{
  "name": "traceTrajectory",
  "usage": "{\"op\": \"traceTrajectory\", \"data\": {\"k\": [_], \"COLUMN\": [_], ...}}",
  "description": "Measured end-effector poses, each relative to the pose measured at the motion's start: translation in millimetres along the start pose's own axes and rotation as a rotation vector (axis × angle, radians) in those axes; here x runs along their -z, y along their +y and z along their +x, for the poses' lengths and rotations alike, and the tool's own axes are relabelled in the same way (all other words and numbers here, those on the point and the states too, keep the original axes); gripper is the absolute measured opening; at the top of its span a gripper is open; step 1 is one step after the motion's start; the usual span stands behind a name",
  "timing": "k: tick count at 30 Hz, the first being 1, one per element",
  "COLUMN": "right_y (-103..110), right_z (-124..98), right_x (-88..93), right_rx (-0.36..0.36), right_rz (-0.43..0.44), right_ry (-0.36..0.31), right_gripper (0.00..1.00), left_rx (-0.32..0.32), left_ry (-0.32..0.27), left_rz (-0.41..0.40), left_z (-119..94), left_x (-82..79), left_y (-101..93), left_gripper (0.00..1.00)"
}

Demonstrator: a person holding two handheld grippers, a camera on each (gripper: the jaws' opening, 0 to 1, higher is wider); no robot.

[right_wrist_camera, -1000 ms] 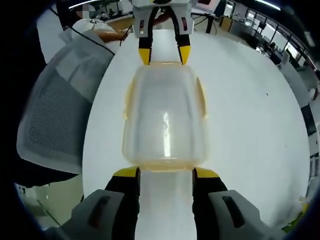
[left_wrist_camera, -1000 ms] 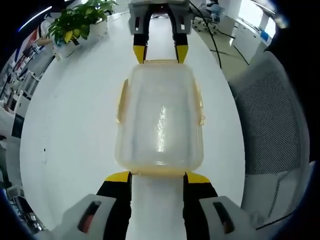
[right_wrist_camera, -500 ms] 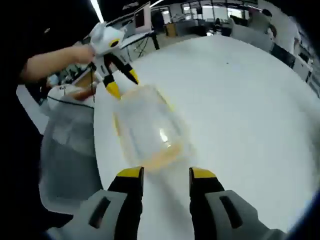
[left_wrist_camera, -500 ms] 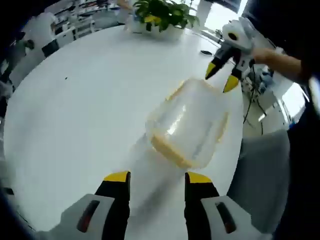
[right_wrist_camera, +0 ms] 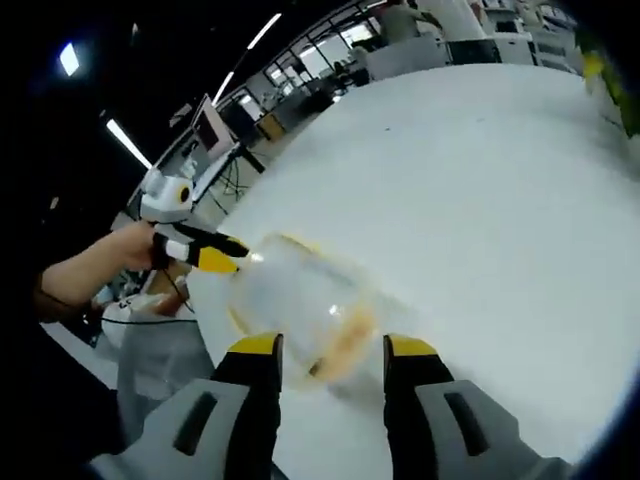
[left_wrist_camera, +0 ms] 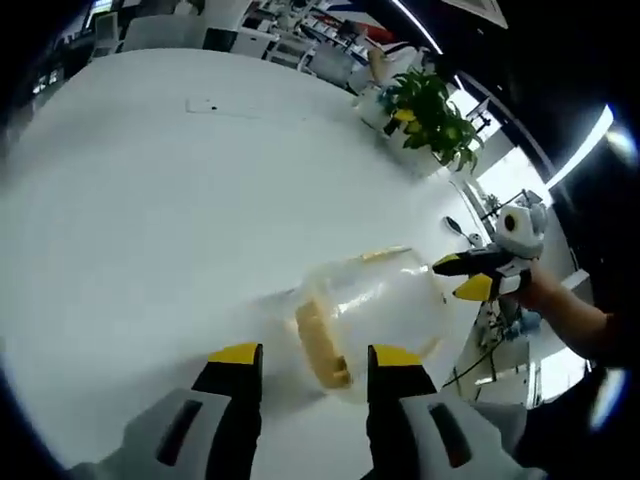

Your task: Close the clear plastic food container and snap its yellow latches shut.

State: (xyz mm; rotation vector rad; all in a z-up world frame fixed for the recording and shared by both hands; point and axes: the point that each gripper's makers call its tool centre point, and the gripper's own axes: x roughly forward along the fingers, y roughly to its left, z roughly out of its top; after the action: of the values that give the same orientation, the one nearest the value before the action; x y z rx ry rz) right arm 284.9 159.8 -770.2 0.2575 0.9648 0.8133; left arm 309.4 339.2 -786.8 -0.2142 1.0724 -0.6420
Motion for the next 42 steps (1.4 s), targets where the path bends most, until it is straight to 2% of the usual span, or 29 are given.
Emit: {"op": "traceTrajectory", "data": {"k": [4, 7, 9, 10, 11, 12, 18, 20, 22, 26, 27, 28, 30, 31, 32, 33, 36, 42], "right_y": [4, 6, 4, 2, -4, 1, 1, 1, 2, -1, 9, 4, 6, 6, 4, 3, 2, 2], "right_z": [3, 6, 6, 7, 6, 10, 11, 12, 12, 12, 12, 13, 16, 15, 13, 15, 18, 18], "right_x": [1.3, 2.5, 4.5, 7.2, 11.7, 10.4, 10.4, 9.8, 9.7, 9.1, 14.9, 14.1, 12.6, 12.4, 13.6, 11.9, 10.5, 7.7], "right_rx": [0.003, -0.009, 0.008, 0.023, 0.054, 0.038, 0.045, 0.054, 0.055, 0.027, -0.027, 0.027, 0.017, 0.016, 0.014, 0.013, 0.01, 0.003], "right_rz": [0.014, 0.057, 0.046, 0.035, 0.011, 0.032, 0.024, 0.01, -0.04, -0.024, -0.031, -0.016, -0.026, -0.018, -0.031, -0.015, 0.021, 0.019], "right_ry": [-0.001, -0.002, 0.01, 0.023, 0.05, 0.032, 0.029, 0.031, 0.038, 0.048, 0.08, 0.072, 0.085, 0.088, 0.101, 0.091, 0.094, 0.094], "right_gripper": [0.35, 0.33, 0.3, 0.27, 0.23, 0.22, 0.22, 0.22, 0.22, 0.21, 0.2, 0.2, 0.2, 0.2, 0.2, 0.2, 0.22, 0.23], "left_rx": [0.002, -0.012, -0.002, 0.011, -0.002, -0.006, -0.024, -0.021, -0.018, -0.016, -0.013, -0.013, -0.013, -0.014, 0.071, 0.015, 0.022, 0.017], "left_ry": [-0.022, -0.034, -0.041, -0.044, -0.043, -0.045, -0.068, -0.077, -0.084, -0.107, -0.108, -0.093, -0.076, -0.06, -0.05, -0.041, -0.034, -0.036], "left_rz": [0.007, 0.028, 0.038, 0.035, 0.036, 0.039, 0.01, 0.006, -0.003, -0.011, -0.019, -0.035, -0.097, -0.076, -0.096, -0.11, -0.118, -0.144], "left_z": [4, 5, 6, 6, 7, 8, 7, 7, 6, 7, 7, 4, 5, 6, 9, 6, 6, 2], "left_x": [-0.1, -1.8, -3.7, -4.3, -3.5, -3.7, -2.9, -2.7, -2.7, -2.4, -2.7, -0.2, -1.2, -1.8, -4.8, -2.4, -0.7, 6.3], "left_y": [-10.2, -13.7, -17.2, -20.5, -19.5, -19.8, -18.4, -18.1, -18.2, -18.0, -19.0, -18.0, -17.7, -16.9, -30.5, -19.6, -19.4, -19.0], "left_gripper": [0.34, 0.3, 0.24, 0.21, 0.21, 0.21, 0.2, 0.19, 0.19, 0.18, 0.17, 0.16, 0.14, 0.14, 0.12, 0.12, 0.13, 0.15]}}
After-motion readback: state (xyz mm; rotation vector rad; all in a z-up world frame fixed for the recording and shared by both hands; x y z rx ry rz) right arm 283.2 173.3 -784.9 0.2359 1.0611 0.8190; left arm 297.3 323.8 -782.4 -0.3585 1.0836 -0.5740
